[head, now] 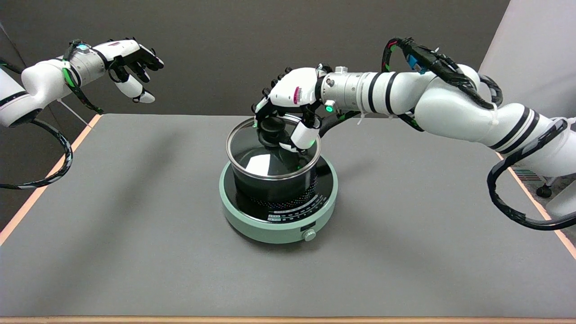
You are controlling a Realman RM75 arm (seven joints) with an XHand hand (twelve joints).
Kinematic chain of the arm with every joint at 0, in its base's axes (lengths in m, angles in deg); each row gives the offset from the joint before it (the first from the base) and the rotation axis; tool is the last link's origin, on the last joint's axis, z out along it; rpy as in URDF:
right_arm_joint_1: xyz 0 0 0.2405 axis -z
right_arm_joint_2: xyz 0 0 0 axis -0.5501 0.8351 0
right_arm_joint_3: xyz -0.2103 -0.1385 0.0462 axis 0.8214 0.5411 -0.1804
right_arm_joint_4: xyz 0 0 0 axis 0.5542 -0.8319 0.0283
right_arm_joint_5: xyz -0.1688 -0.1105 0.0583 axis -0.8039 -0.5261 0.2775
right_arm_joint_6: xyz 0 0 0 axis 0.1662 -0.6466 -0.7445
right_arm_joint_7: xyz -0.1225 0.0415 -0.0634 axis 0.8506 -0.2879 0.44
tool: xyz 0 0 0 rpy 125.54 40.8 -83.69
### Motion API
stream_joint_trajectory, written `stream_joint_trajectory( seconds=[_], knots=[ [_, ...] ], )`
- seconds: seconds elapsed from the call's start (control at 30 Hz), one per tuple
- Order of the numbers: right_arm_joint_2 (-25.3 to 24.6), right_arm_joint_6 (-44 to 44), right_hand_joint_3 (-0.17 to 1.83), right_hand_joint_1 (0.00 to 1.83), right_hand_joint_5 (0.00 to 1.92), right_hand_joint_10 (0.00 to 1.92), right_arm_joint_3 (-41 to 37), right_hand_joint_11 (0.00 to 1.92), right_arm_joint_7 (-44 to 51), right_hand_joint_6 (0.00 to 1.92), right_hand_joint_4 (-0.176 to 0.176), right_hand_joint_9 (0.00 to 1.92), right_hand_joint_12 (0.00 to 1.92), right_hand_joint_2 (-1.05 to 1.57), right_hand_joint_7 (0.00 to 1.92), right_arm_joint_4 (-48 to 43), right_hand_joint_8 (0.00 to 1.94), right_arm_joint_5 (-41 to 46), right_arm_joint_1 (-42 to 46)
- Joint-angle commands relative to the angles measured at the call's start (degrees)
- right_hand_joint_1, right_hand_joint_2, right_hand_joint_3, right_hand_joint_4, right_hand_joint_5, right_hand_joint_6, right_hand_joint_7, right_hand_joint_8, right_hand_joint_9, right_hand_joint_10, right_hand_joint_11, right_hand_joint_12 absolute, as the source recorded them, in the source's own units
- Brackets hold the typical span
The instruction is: Pick up the pot lid.
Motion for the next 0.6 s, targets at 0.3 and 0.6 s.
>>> stream_joint_trajectory(
  seconds=[0.3,0.6],
  knots=[
    [1.0,0.1,0.82,0.89,0.59,0.62,-4.4,0.45,0.1,0.47,0.142,0.71,0.73,0.67,0.68,-2.5,0.47,0.4,2.5],
    [1.0,-2.0,0.83,0.89,0.6,0.64,-4.4,0.46,0.1,0.48,0.152,0.72,0.77,0.66,0.7,-2.7,0.45,2.6,2.6]
  ],
)
